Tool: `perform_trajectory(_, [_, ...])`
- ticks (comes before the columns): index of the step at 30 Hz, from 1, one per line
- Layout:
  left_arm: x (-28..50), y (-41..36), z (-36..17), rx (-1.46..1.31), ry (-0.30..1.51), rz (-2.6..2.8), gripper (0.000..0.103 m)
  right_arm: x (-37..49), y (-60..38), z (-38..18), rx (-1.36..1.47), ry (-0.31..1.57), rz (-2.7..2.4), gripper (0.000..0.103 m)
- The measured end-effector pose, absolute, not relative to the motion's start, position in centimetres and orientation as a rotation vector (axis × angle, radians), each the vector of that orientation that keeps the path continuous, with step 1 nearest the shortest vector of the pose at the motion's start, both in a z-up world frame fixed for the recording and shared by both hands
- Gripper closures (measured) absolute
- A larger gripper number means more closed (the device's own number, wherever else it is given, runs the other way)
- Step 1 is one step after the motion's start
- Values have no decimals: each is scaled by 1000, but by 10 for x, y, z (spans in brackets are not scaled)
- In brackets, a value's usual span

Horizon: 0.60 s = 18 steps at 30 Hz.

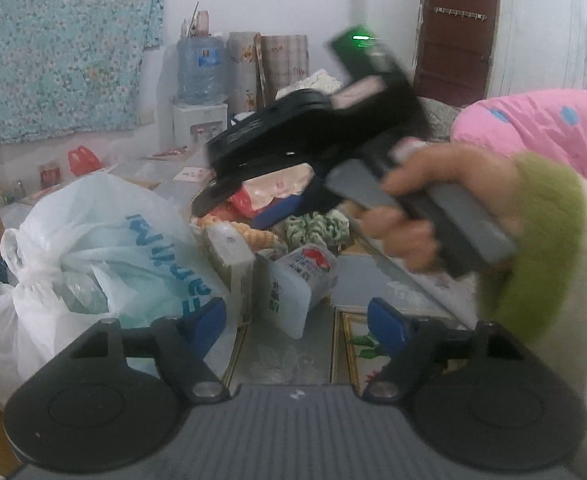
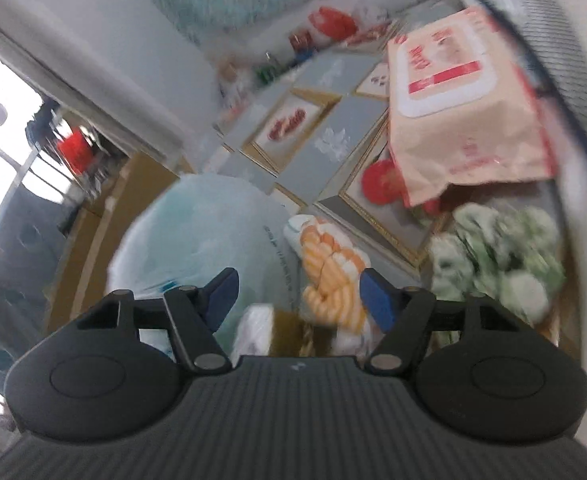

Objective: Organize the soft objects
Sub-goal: 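Reach the right gripper to the orange-striped white cloth on the mat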

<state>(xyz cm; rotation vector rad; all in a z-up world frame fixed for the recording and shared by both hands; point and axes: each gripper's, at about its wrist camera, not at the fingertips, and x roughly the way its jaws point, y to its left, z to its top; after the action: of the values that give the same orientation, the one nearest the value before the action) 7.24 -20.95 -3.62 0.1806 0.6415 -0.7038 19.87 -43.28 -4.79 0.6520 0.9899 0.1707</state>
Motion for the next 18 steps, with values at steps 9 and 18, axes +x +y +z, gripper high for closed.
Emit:
perform_trajectory(9, [77,-201,-43,157,669,-716,23,248,-423,-80,522,1113,158,54])
perform_trajectory(18, [80,-190,-46,116,710,-727,22,222,-449,-49,621,936,94,60])
